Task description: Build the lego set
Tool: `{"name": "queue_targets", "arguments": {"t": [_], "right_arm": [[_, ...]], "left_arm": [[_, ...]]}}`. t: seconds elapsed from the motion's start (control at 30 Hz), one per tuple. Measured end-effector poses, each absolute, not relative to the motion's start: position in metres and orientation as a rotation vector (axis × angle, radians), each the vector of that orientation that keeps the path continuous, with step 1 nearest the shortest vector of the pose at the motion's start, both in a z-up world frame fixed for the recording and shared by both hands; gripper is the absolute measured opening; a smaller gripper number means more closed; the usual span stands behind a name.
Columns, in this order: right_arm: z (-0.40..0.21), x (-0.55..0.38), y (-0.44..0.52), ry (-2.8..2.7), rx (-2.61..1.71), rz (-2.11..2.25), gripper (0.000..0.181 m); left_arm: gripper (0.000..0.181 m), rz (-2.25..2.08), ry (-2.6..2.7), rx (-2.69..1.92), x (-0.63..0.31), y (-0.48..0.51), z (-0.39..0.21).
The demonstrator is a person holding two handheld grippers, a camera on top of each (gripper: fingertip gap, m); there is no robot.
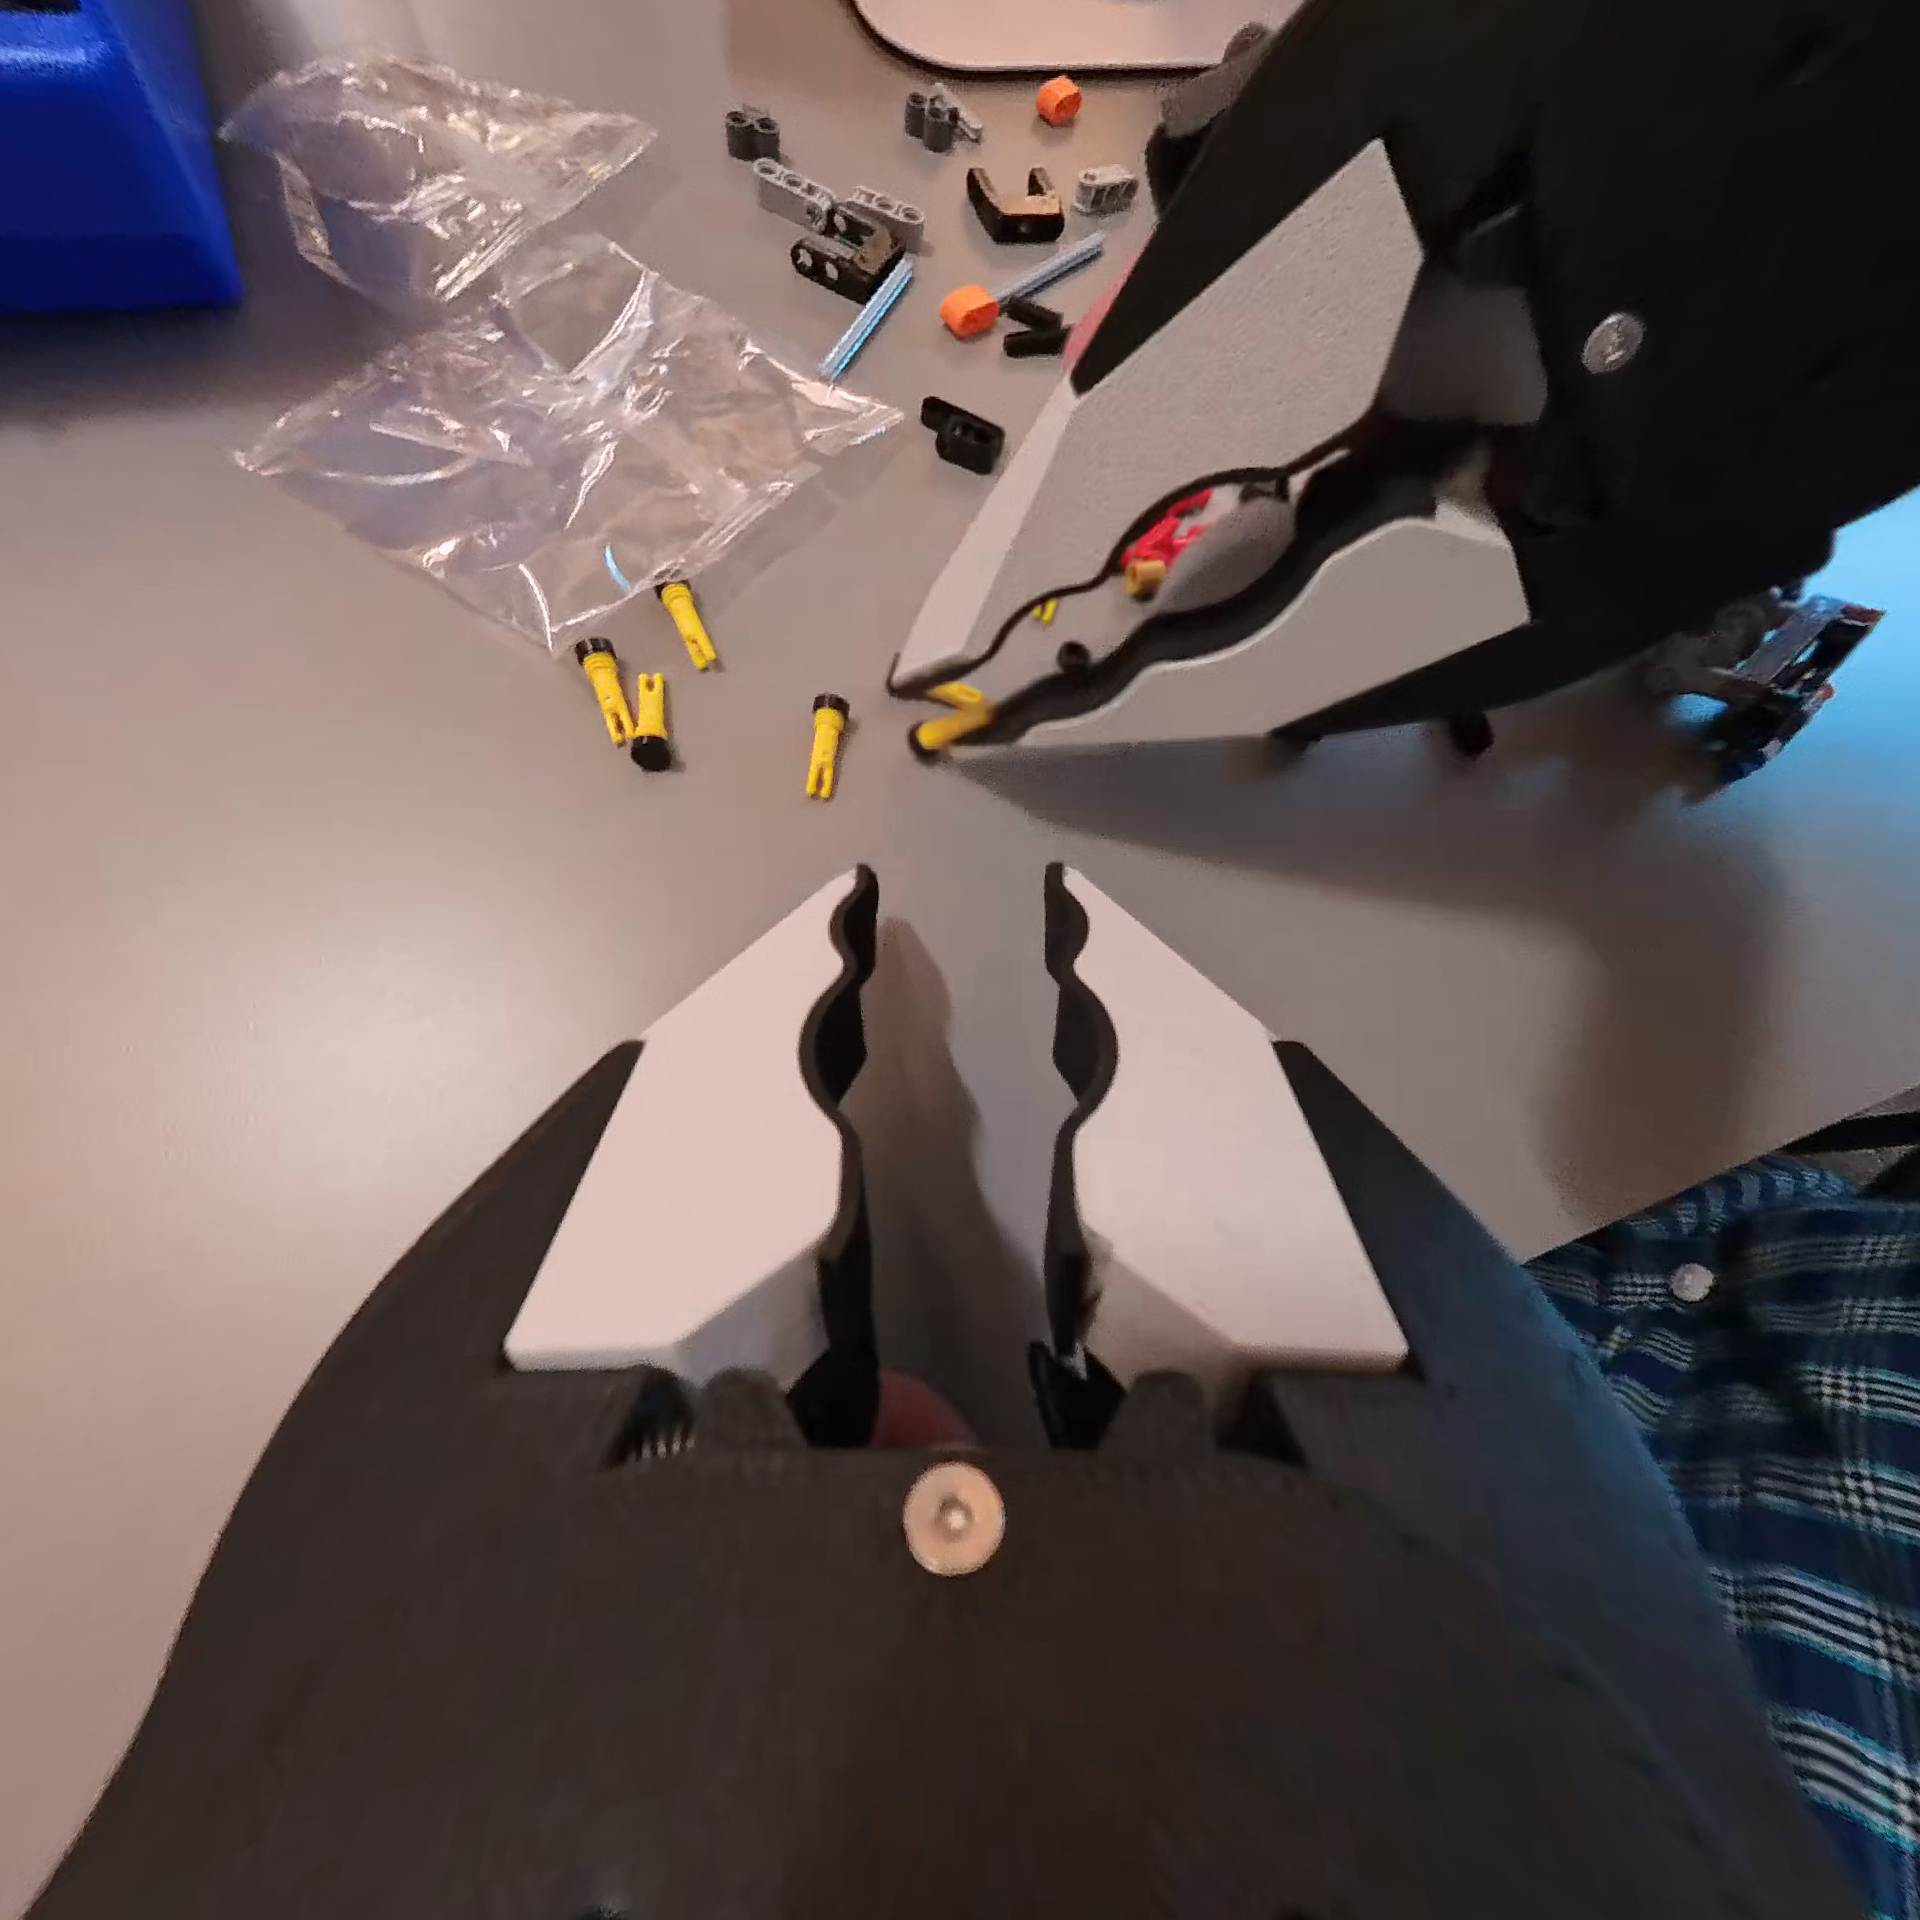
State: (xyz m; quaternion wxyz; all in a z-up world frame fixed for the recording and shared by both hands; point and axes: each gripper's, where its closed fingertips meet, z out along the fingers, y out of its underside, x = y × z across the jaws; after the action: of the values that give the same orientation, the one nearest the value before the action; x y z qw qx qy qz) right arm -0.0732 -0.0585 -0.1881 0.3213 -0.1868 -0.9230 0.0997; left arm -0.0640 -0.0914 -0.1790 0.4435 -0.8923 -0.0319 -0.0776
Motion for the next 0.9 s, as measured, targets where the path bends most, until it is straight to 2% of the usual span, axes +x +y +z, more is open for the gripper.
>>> {"name": "queue_targets", "arguments": {"t": [0.03,0.17,0.3,0.37,0.57,0.9], "right_arm": [[-0.19,-0.071,-0.06,-2.426,-0.487,0.276,0.01],[-0.184,-0.064,-0.059,-2.431,-0.534,0.323,0.026],[-0.172,-0.055,-0.054,-2.438,-0.611,0.395,0.029],[-0.16,-0.047,-0.044,-2.439,-0.66,0.446,0.016],[-0.154,-0.022,0.005,-2.48,-0.793,0.444,0.004],[-0.161,-0.008,0.019,-2.566,-0.797,0.46,0.007]], "left_arm": [[0.03,-0.186,-0.08,-2.215,-0.064,-0.092,-0.181],[0.031,-0.179,-0.06,-2.213,-0.06,-0.093,-0.184],[0.031,-0.166,-0.029,-2.214,-0.057,-0.092,-0.184],[0.031,-0.151,-0.013,-2.21,-0.056,-0.092,-0.183],[0.03,-0.133,0.035,-2.193,-0.049,-0.085,-0.181],[0.03,-0.084,0.083,-2.242,-0.046,-0.082,-0.192]]}}
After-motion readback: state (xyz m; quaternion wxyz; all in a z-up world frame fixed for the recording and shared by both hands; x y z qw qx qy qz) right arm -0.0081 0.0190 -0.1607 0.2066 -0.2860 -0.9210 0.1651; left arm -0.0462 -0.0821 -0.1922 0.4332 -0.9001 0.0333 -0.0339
